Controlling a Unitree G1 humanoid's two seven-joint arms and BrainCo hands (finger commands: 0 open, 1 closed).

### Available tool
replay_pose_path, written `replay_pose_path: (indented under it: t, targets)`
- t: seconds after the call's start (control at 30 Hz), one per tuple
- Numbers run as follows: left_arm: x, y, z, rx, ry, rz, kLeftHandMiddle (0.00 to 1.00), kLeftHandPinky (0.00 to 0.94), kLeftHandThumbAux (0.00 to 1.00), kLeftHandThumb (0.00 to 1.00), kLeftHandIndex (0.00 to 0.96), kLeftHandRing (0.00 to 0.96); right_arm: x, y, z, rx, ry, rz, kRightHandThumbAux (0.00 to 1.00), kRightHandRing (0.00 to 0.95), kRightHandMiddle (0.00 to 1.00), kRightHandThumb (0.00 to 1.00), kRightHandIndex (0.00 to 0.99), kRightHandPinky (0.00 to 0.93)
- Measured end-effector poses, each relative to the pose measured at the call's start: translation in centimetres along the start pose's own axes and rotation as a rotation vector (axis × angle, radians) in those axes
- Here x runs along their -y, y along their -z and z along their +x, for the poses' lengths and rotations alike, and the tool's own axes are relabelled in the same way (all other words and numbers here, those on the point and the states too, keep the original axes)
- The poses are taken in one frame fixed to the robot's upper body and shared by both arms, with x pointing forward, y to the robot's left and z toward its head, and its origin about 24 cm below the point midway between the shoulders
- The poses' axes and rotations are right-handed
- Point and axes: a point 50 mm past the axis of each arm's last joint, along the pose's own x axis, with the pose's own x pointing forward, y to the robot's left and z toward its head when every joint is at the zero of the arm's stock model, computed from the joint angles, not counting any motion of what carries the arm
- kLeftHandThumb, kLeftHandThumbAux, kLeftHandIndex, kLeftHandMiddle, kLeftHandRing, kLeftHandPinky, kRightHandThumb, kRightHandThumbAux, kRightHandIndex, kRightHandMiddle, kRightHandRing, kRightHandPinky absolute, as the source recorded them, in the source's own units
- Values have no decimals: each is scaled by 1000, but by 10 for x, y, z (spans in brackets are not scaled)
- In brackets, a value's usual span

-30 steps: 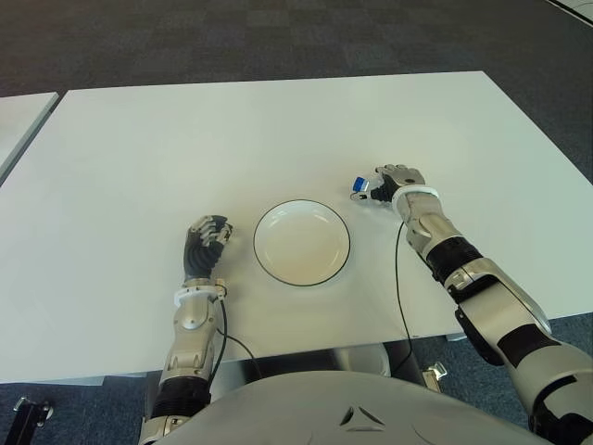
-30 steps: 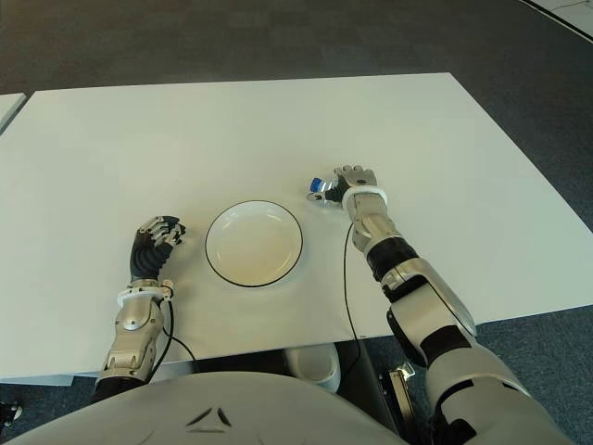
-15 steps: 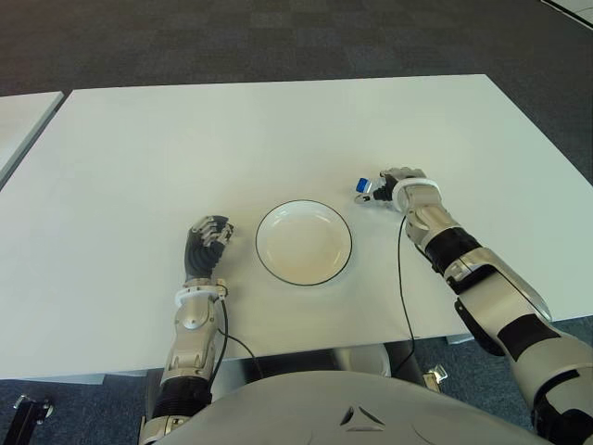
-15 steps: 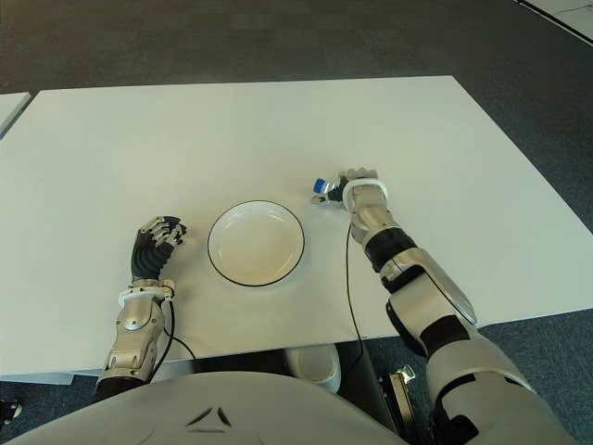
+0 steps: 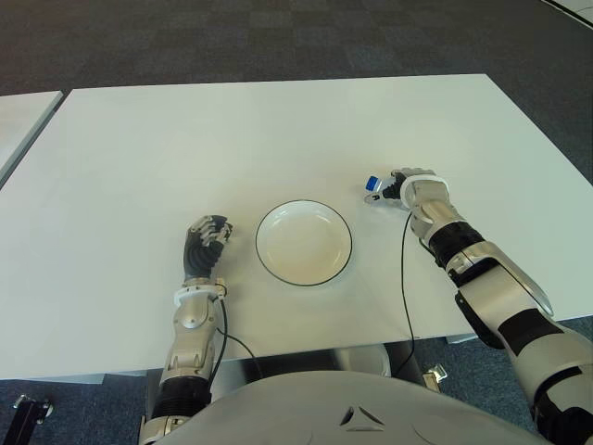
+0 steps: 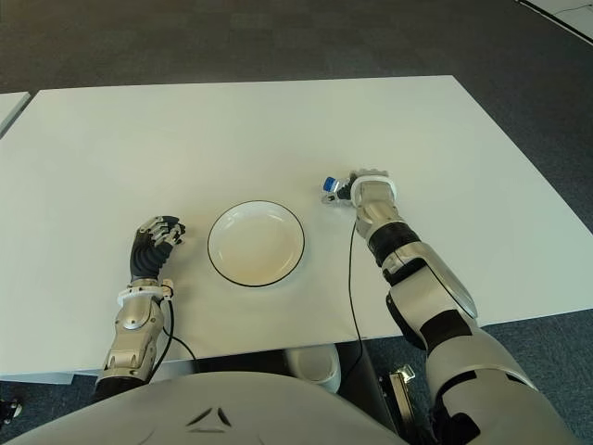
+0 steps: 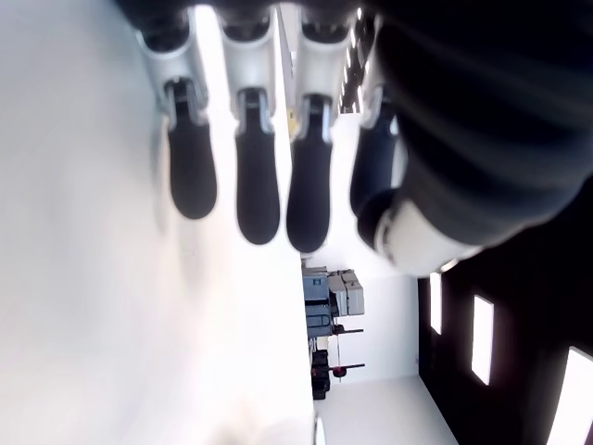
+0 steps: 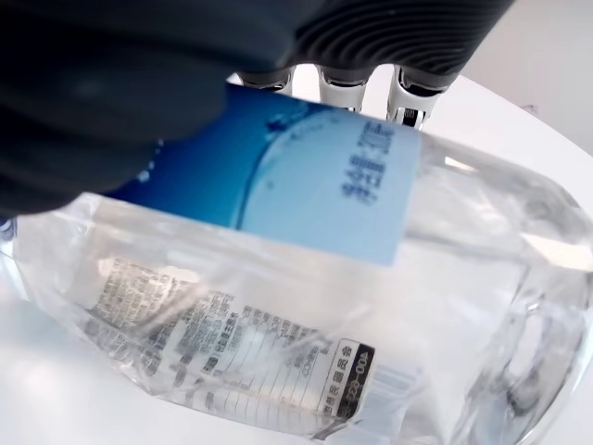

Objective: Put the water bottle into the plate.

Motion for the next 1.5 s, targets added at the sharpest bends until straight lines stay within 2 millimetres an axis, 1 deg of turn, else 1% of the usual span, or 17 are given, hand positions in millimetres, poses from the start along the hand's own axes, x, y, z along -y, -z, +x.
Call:
replay_pose_path:
  t: [0.03,0.07,0.1,0.23,0.4,0.43,0.47,0.5,0.53,0.6,0.63,0.67,0.77,0.83,1.03,1.1,1.5]
  targets:
    - [0,0,0,0,-1,0,494,484,716,703,428,478,0,1,0,-2,-1,0,367,521,496,560,233,576]
    - [0,0,0,-1,-1,0,494,484,716,703,428,478,1,1,0,-5,0,-1,373,558,537,560,264,611]
    - [0,0,0,-1,-1,0,495,486,716,703,428,479,1,2,0,-6,1,-1,388,627,610,564,323,686]
    - [-1,0,0,-2,-3,0,493,484,716,703,428,478,2,3,0,-20,1,5,425,744,732,575,417,816]
    - [-2,-1,0,-5,-8,0,489,479,716,703,427,476,4,2,0,-37,3,23,460,804,792,594,467,878]
    - [-2,-1,0,-5,-9,0,489,478,716,702,427,477,4,2,0,-39,5,26,508,811,798,617,460,882]
    - [-2,-1,0,-5,-10,0,489,478,716,702,427,478,4,3,1,-40,8,31,578,822,808,651,451,884]
    - [-2,-1,0,-5,-11,1,489,479,717,702,427,479,4,3,1,-41,14,36,622,828,815,673,446,885]
    - [-3,-1,0,-6,-12,1,490,480,717,702,427,480,3,3,1,-44,20,39,651,827,818,687,442,863]
    - [-3,-1,0,-6,-14,1,490,481,717,702,427,480,2,4,2,-48,32,41,675,827,821,700,440,844]
    - [-3,-1,0,-7,-15,1,490,482,717,702,427,480,1,4,2,-49,38,42,685,810,815,705,439,804]
    - [-4,-1,0,-7,-17,1,490,483,717,702,427,480,1,4,3,-49,44,44,688,804,814,707,439,789]
    - [-4,-1,0,-10,-19,1,489,484,717,702,427,480,-1,4,4,-51,65,54,697,741,785,714,438,679]
    - [-5,-1,0,-10,-21,1,489,484,717,701,427,480,-2,4,4,-49,79,65,700,723,766,717,438,664]
    - [-5,0,0,-12,-23,2,494,485,716,701,428,483,-2,5,4,-52,128,92,704,717,738,719,437,681]
    - [-5,0,0,-12,-24,3,498,484,716,702,428,484,-2,6,4,-55,149,105,705,725,733,718,436,704]
    - [-6,-1,0,-4,-31,-1,493,486,716,703,427,482,-13,8,4,-97,296,237,712,767,755,715,433,774]
